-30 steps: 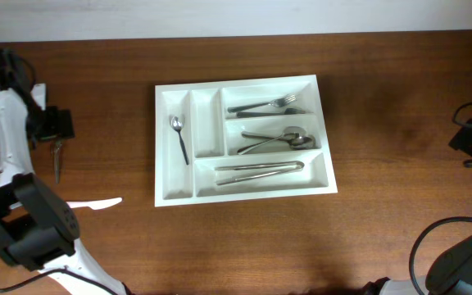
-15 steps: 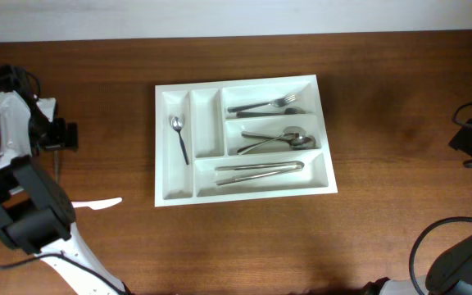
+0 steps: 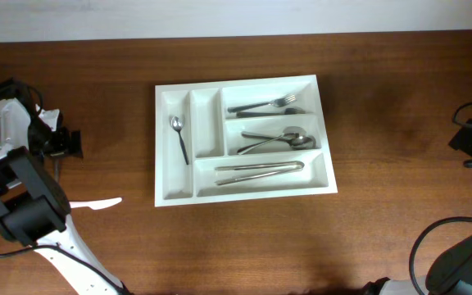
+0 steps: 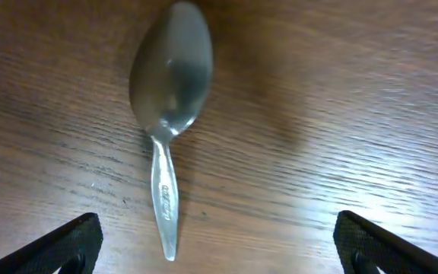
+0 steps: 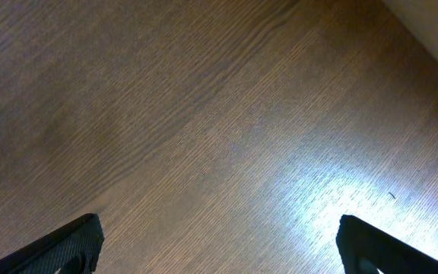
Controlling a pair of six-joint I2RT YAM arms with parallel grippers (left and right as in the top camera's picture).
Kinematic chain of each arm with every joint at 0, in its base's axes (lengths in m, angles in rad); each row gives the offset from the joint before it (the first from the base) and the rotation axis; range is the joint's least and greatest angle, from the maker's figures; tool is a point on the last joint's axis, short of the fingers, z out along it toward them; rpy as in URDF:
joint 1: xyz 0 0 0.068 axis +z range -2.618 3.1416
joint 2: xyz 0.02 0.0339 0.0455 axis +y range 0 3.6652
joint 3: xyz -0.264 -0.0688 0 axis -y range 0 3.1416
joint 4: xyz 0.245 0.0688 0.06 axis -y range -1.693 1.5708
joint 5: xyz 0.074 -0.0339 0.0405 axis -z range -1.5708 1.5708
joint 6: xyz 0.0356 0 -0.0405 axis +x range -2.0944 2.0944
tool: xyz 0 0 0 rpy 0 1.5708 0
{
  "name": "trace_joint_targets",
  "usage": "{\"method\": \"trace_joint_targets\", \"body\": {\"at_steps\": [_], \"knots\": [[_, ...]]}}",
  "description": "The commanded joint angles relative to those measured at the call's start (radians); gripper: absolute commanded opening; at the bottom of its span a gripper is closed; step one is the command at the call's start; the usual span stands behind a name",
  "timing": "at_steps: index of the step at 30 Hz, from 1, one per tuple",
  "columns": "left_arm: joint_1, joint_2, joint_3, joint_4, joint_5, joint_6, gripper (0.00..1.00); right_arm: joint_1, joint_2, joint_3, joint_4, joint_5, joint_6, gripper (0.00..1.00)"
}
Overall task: Pack container
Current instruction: 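Move the left gripper back over the remaining spoon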
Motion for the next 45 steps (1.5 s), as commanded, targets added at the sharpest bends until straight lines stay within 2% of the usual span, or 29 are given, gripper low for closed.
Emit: {"method": "trace_joint_targets", "body": {"at_steps": [1, 20, 25, 45], "knots": [[0.015, 0.012, -0.003, 0.002, 0.023, 0.019, 0.99, -0.005, -0.003, -0.002, 0.003, 0.016, 0.000, 0.99], [0.020, 0.016, -0.003, 0.050, 0.024, 0.036, 0.99, -0.005, -0.003, -0.002, 0.003, 0.016, 0.000, 0.99], [0.020, 0.017, -0.003, 0.064, 0.023, 0.080, 0.99, -0.005, -0.003, -0.002, 0.003, 0.016, 0.000, 0.99], [0.020, 0.029, -0.003, 0.111, 0.031, 0.080, 0.99, -0.005, -0.003, -0.002, 0.003, 0.016, 0.000, 0.99]]}}
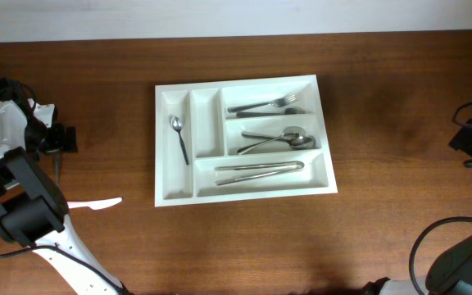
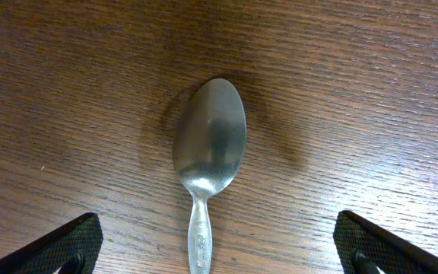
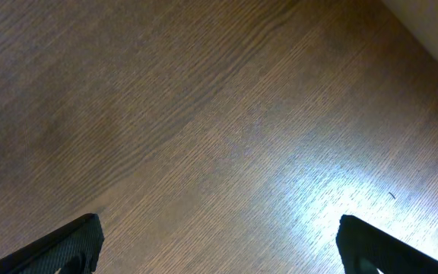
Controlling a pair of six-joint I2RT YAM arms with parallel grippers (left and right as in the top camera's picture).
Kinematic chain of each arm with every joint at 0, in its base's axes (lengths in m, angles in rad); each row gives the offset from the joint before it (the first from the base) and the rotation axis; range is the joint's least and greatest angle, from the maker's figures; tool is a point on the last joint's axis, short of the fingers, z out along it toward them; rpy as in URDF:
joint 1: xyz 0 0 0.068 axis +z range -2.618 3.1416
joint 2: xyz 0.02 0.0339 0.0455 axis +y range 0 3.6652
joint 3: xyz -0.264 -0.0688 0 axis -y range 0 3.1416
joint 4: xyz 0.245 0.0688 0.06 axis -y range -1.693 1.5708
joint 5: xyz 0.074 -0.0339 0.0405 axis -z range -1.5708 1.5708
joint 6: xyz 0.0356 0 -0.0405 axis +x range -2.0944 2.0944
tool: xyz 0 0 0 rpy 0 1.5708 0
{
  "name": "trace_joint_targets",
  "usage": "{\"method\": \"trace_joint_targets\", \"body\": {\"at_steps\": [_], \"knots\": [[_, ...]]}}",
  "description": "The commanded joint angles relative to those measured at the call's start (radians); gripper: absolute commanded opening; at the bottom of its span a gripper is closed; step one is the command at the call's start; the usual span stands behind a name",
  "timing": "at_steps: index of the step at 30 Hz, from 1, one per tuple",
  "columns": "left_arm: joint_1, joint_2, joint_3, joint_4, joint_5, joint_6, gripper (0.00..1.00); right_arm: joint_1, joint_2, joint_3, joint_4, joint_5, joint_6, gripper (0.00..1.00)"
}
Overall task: Pack container
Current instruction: 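Move the left gripper back over the remaining spoon, then lower the left gripper and grasp the spoon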
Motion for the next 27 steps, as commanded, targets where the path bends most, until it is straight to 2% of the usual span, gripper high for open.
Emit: {"method": "trace_joint_targets", "body": {"at_steps": [1, 23, 26, 27], "knots": [[0.006, 0.031, -0.003, 0.002, 0.022, 0.020, 0.99, -0.005, -0.003, -0.002, 0.003, 0.016, 0.000, 0.99], [0.006, 0.061, -0.003, 0.002, 0.033, 0.019, 0.99, -0.005, -0.003, -0.002, 0.003, 0.016, 0.000, 0.99], [0.006, 0.061, -0.003, 0.002, 0.033, 0.019, 0.92, -0.005, -0.003, -0.002, 0.003, 0.016, 0.000, 0.99], [0.006, 0.061, -0.003, -0.001, 0.033, 0.019, 0.79, -0.005, -0.003, -0.002, 0.003, 0.016, 0.000, 0.99]]}}
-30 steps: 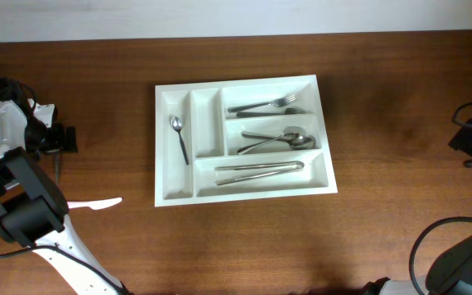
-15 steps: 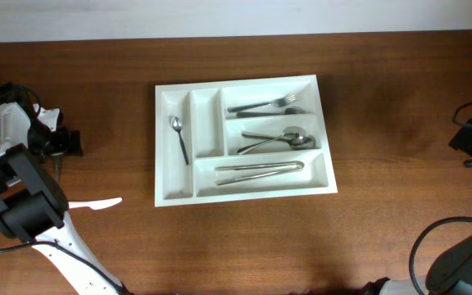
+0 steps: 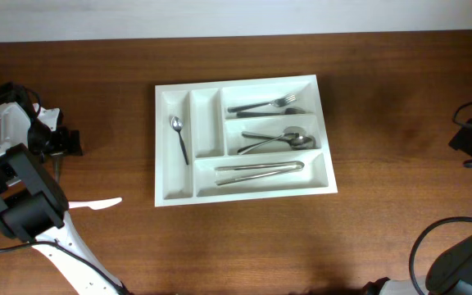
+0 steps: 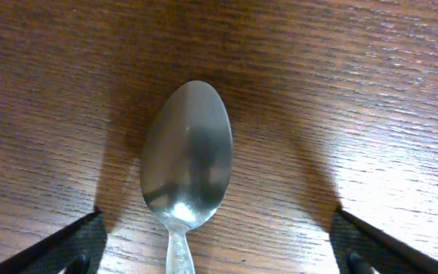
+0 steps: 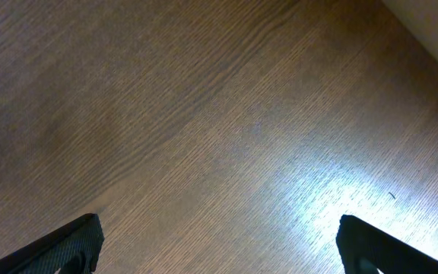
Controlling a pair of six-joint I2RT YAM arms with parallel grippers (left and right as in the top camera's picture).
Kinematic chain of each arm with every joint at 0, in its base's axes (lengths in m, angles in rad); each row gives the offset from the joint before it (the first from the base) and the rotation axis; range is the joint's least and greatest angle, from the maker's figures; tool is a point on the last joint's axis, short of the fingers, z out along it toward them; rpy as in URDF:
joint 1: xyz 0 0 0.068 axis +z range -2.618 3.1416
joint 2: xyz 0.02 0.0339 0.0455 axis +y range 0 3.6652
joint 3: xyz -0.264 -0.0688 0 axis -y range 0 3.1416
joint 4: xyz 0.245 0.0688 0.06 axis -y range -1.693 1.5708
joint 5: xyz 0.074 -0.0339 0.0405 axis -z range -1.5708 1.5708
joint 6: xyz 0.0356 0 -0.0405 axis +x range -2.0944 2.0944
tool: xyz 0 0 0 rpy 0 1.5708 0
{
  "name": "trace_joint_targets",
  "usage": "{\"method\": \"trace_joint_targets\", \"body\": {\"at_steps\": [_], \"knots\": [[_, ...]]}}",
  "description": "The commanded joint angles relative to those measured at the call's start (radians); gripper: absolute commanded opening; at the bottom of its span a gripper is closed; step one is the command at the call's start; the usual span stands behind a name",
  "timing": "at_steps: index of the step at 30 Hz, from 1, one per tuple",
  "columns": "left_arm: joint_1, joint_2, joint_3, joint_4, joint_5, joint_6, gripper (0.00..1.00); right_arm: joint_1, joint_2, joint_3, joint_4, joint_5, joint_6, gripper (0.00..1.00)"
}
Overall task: Pack container
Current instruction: 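Lower the left gripper and grasp the spoon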
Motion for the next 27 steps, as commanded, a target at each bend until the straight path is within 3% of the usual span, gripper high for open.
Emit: {"method": "trace_joint_targets", "body": {"at_steps": [1, 11, 27], "knots": [[0.006, 0.014, -0.003, -0.005, 0.011, 0.016, 0.71, -0.005, -0.003, -0.002, 0.003, 0.016, 0.000, 0.99], [0.006, 0.014, -0.003, -0.008, 0.010, 0.016, 0.37, -0.005, -0.003, -0.002, 0.003, 0.016, 0.000, 0.99], [0.001, 0.014, -0.003, -0.008, 0.011, -0.011, 0.08, -0.005, -0.003, -0.002, 0.003, 0.016, 0.000, 0.99]]}}
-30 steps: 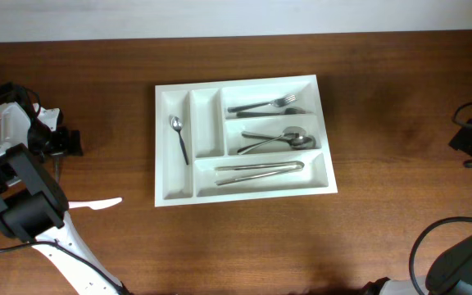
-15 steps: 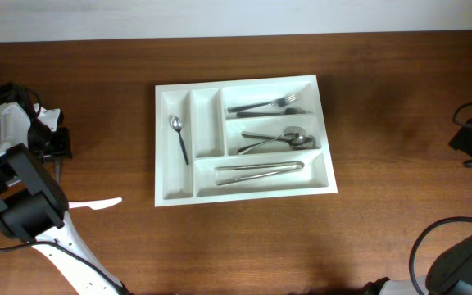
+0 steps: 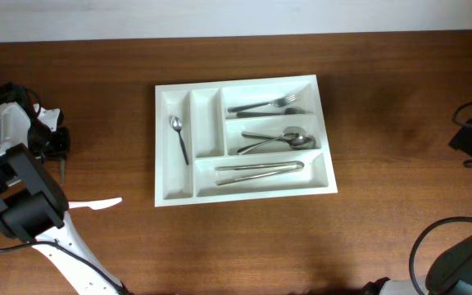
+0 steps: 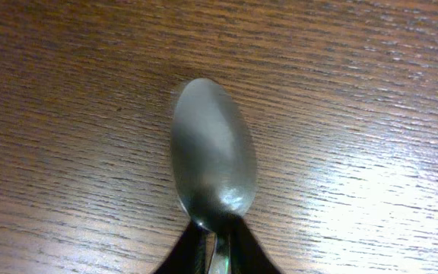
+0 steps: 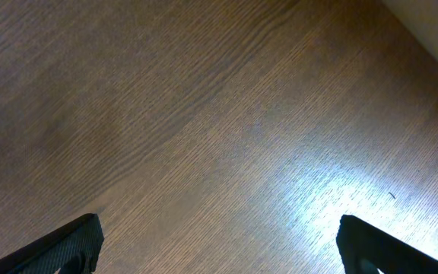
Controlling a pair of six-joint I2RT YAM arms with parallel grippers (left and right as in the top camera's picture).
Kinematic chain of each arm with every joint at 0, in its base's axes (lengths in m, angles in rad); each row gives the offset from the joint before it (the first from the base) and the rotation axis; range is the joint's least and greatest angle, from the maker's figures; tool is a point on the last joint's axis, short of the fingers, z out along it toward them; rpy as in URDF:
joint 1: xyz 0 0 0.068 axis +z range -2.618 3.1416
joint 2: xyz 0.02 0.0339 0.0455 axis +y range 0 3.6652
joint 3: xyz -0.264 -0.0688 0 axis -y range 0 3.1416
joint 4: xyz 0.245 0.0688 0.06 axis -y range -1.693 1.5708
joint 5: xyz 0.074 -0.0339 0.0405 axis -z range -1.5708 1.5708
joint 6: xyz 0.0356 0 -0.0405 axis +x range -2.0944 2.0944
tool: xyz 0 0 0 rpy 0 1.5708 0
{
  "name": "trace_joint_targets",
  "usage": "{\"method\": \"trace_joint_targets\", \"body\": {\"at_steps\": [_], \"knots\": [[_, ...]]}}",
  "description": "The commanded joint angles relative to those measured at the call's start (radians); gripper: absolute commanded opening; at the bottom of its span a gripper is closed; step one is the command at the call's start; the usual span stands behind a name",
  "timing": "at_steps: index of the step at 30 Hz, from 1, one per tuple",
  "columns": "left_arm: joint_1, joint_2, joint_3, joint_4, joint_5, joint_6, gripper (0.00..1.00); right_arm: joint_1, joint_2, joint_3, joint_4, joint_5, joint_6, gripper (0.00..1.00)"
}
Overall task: Pack container
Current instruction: 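Lower the left gripper and grasp the spoon, then carry the spoon into the narrow left compartment and release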
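A metal spoon [image 4: 213, 161] lies on the wooden table at the far left. My left gripper [image 4: 217, 236] is shut on its neck just behind the bowl, and the handle is hidden. In the overhead view the left gripper [image 3: 56, 144] sits well left of the white cutlery tray [image 3: 164, 197]. The tray holds a small spoon [image 3: 179, 135], forks [image 3: 262, 105], spoons [image 3: 279, 140] and long utensils [image 3: 259, 171]. At the far right edge my right gripper [image 5: 219, 251] stands open over bare wood.
A white plastic knife [image 3: 94, 203] lies on the table below the left gripper, left of the tray. My left arm's base [image 3: 23, 205] stands at the lower left. The narrow second tray compartment [image 3: 206, 123] has nothing in it.
My left gripper's fingers stood wide apart on either side of the spoon; now they are shut together on its neck. The right arm has not moved.
My open left gripper was over the spoon with bowl and handle in view. Later it was centred on the bowl, then lower with the bowl between its spread fingers. Now it is shut on the spoon's neck. The tray and right arm stayed unchanged.
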Motion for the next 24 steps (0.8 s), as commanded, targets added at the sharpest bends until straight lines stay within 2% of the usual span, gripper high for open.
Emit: {"method": "trace_joint_targets", "body": {"at_steps": [1, 4, 12, 16, 22, 24], "knots": [[0.000, 0.014, -0.003, -0.002, 0.008, -0.011, 0.06, -0.005, -0.003, -0.002, 0.003, 0.016, 0.000, 0.99], [-0.007, 0.014, -0.003, -0.003, 0.008, -0.011, 0.02, -0.005, -0.003, -0.002, 0.003, 0.016, 0.000, 0.99], [-0.050, 0.014, 0.034, -0.048, 0.009, -0.045, 0.02, -0.005, -0.003, -0.002, 0.003, 0.016, 0.000, 0.99], [-0.093, 0.014, 0.118, -0.129, 0.012, -0.064, 0.02, -0.005, -0.003, -0.002, 0.003, 0.016, 0.000, 0.99], [-0.195, 0.014, 0.297, -0.262, 0.016, -0.189, 0.02, -0.005, -0.003, -0.002, 0.003, 0.016, 0.000, 0.99], [-0.246, 0.014, 0.359, -0.312, 0.063, -0.196, 0.02, -0.005, -0.003, -0.002, 0.003, 0.016, 0.000, 0.99]]}}
